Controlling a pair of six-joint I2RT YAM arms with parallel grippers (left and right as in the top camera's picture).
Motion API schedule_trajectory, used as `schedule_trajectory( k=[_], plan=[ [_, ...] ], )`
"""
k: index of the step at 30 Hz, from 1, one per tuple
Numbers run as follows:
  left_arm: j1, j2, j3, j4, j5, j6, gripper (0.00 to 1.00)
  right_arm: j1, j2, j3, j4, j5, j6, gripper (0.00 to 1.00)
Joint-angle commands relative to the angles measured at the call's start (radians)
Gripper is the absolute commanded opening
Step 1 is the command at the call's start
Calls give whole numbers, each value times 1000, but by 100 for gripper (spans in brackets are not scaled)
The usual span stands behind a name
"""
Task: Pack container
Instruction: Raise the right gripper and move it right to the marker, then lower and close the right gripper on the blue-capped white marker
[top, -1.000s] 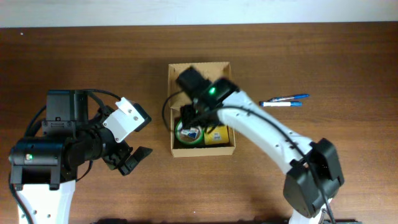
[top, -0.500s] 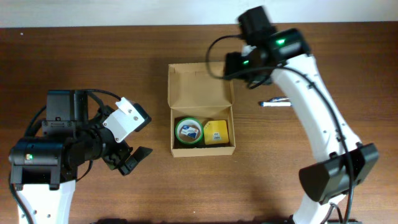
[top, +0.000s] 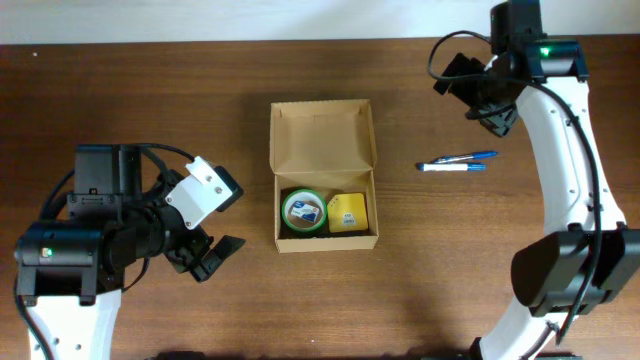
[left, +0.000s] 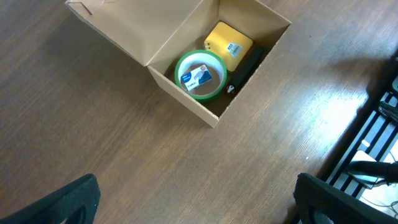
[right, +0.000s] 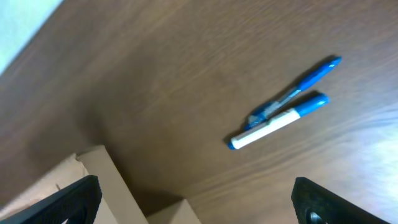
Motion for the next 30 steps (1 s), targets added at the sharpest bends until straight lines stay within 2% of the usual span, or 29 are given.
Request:
schedule_trajectory(
  k=[1, 7, 9, 11, 15, 25, 30],
  plan=[
    [6, -1, 18, 0, 18, 13, 100, -3, -11, -49, 32, -64, 34, 99],
    [6, -1, 18, 0, 18, 13, 100, -2, -11, -160, 130, -12, 39, 99],
    [6, -1, 18, 0, 18, 13, 99, -10, -8, -209, 140, -8, 137, 100],
    [6, -1, 18, 0, 18, 13, 100, -21, -1, -253, 139, 1, 240, 94],
    [6, -1, 18, 0, 18, 13, 99, -49, 15, -329, 153, 11, 370, 89],
    [6, -1, 18, 0, 18, 13, 100, -101, 93, -385, 182, -1, 400, 81],
    [6, -1, 18, 0, 18, 13, 100, -101, 139, -385, 177, -8, 458, 79]
  ],
)
